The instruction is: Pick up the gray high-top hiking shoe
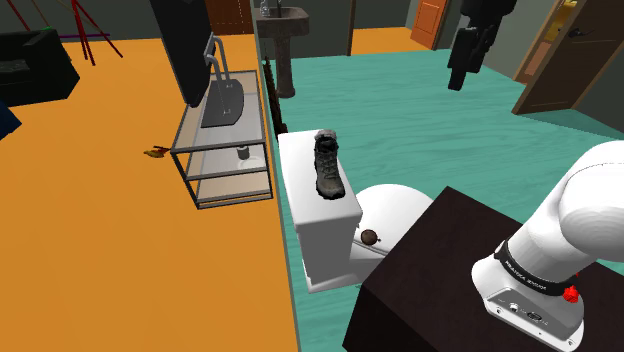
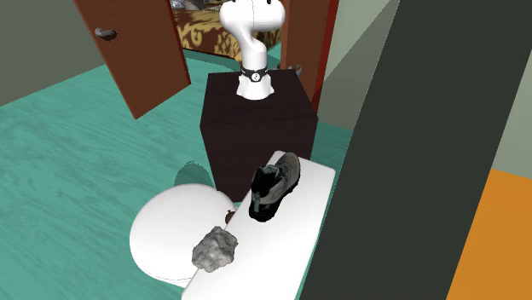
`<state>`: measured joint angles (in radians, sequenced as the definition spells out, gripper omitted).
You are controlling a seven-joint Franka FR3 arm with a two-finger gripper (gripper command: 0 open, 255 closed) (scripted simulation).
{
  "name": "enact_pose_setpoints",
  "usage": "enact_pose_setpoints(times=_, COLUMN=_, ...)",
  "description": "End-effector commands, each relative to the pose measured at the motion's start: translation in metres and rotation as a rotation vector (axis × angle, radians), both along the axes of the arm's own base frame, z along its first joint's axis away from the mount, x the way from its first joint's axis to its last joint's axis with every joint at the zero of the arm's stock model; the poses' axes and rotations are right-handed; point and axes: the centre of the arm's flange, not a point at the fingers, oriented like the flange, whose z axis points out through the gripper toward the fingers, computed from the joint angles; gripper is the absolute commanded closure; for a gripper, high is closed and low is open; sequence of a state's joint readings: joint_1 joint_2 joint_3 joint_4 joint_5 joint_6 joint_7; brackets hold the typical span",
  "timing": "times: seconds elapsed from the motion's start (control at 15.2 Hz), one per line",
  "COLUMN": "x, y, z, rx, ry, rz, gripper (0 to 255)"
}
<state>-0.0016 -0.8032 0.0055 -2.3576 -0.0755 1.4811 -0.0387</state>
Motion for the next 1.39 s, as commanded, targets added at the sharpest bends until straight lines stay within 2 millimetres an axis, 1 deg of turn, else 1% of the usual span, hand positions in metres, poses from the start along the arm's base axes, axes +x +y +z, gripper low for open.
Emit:
enact_pose_setpoints(times=0.0, x=0.0, y=0.0, z=0.0, rx=0.0, ry=0.0, rz=0.0, gripper=0)
enact_pose_setpoints(times=0.66, x=0.064, y=0.021, z=-0.104, rx=0.036, ry=-0.076, rz=-0.182, gripper=0)
enact_pose_setpoints(times=1.32, x=0.14, y=0.033, z=-0.203, rx=0.072, ry=-0.153, rz=-0.363, gripper=0)
